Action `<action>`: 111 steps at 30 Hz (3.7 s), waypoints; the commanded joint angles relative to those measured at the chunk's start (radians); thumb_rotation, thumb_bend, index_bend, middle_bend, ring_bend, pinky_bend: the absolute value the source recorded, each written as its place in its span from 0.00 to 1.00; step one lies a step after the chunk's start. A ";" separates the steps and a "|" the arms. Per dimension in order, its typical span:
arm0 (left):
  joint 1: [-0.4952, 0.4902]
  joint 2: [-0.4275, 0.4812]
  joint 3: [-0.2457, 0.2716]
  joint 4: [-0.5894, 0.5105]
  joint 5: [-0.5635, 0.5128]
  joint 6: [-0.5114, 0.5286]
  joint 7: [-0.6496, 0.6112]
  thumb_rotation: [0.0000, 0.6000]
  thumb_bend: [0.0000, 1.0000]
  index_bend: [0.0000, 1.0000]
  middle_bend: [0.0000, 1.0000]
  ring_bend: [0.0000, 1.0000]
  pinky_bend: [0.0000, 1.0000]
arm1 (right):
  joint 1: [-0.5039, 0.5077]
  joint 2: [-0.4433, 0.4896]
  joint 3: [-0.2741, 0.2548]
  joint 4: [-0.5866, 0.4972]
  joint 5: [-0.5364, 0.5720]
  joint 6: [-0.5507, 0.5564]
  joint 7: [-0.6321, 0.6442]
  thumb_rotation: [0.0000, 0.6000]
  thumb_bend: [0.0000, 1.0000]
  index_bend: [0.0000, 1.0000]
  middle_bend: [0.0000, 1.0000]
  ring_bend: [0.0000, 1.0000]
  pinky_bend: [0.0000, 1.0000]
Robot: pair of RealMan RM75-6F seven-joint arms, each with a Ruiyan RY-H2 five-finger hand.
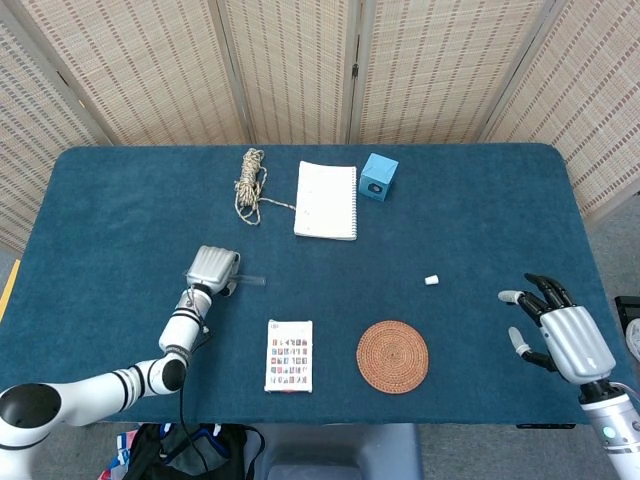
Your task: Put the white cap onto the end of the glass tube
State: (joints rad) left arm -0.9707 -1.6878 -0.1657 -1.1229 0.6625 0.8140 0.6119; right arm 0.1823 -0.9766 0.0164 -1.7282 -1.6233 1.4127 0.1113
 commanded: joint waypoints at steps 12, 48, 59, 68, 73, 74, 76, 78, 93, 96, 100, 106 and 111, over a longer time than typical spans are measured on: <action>0.104 0.173 0.012 -0.265 0.236 0.110 -0.162 1.00 0.36 0.58 0.99 1.00 1.00 | -0.005 0.002 0.016 -0.031 0.014 0.013 -0.046 1.00 0.45 0.25 0.36 0.15 0.17; 0.130 0.328 0.001 -0.563 0.259 0.199 -0.081 1.00 0.37 0.59 1.00 1.00 1.00 | 0.266 -0.006 0.087 0.020 0.526 -0.575 -0.186 1.00 0.80 0.26 0.98 1.00 0.98; 0.128 0.325 0.007 -0.577 0.251 0.208 -0.068 1.00 0.37 0.59 1.00 1.00 1.00 | 0.395 -0.151 0.082 0.191 0.675 -0.742 -0.246 1.00 0.86 0.26 0.99 1.00 0.98; 0.127 0.316 0.013 -0.565 0.251 0.204 -0.071 1.00 0.37 0.59 0.99 1.00 1.00 | 0.465 -0.254 0.075 0.307 0.759 -0.797 -0.270 1.00 0.86 0.26 0.99 1.00 0.98; 0.127 0.310 0.016 -0.560 0.254 0.203 -0.073 1.00 0.37 0.59 0.99 1.00 1.00 | 0.496 -0.300 0.070 0.353 0.778 -0.822 -0.273 1.00 0.86 0.26 0.99 1.00 0.98; 0.127 0.309 0.017 -0.560 0.255 0.203 -0.073 1.00 0.37 0.59 0.99 1.00 1.00 | 0.501 -0.306 0.069 0.360 0.780 -0.826 -0.274 1.00 0.86 0.26 0.99 1.00 0.98; 0.127 0.308 0.020 -0.557 0.256 0.202 -0.072 1.00 0.37 0.59 1.00 1.00 1.00 | 0.512 -0.321 0.067 0.376 0.787 -0.832 -0.277 1.00 0.86 0.26 0.99 1.00 0.98; 0.129 0.308 0.021 -0.556 0.257 0.203 -0.074 1.00 0.37 0.59 0.99 1.00 1.00 | 0.520 -0.332 0.065 0.389 0.793 -0.835 -0.279 1.00 0.86 0.26 0.99 1.00 0.98; 0.137 0.309 0.031 -0.549 0.265 0.198 -0.086 1.00 0.37 0.59 0.99 1.00 1.00 | 0.572 -0.374 0.057 0.422 0.783 -0.838 -0.292 1.00 0.86 0.26 0.99 1.00 0.98; 0.138 0.309 0.030 -0.549 0.266 0.197 -0.090 1.00 0.37 0.59 1.00 1.00 1.00 | 0.576 -0.364 0.054 0.403 0.778 -0.829 -0.297 1.00 0.86 0.26 0.99 1.00 0.98; 0.139 0.308 0.033 -0.548 0.269 0.195 -0.091 1.00 0.37 0.59 0.99 1.00 1.00 | 0.579 -0.351 0.051 0.371 0.768 -0.811 -0.306 1.00 0.86 0.26 0.99 1.00 0.98; 0.141 0.307 0.033 -0.545 0.269 0.194 -0.092 1.00 0.37 0.58 0.99 1.00 1.00 | 0.585 -0.336 0.042 0.329 0.758 -0.792 -0.322 1.00 0.86 0.26 0.99 1.00 0.98; 0.142 0.308 0.032 -0.544 0.272 0.195 -0.095 1.00 0.37 0.59 0.99 1.00 1.00 | 0.588 -0.325 0.036 0.303 0.757 -0.773 -0.336 1.00 0.86 0.26 0.99 1.00 0.98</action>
State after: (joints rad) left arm -0.8287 -1.3796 -0.1335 -1.6672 0.9339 1.0086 0.5165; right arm 0.7700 -1.3040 0.0536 -1.4220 -0.8661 0.6362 -0.2223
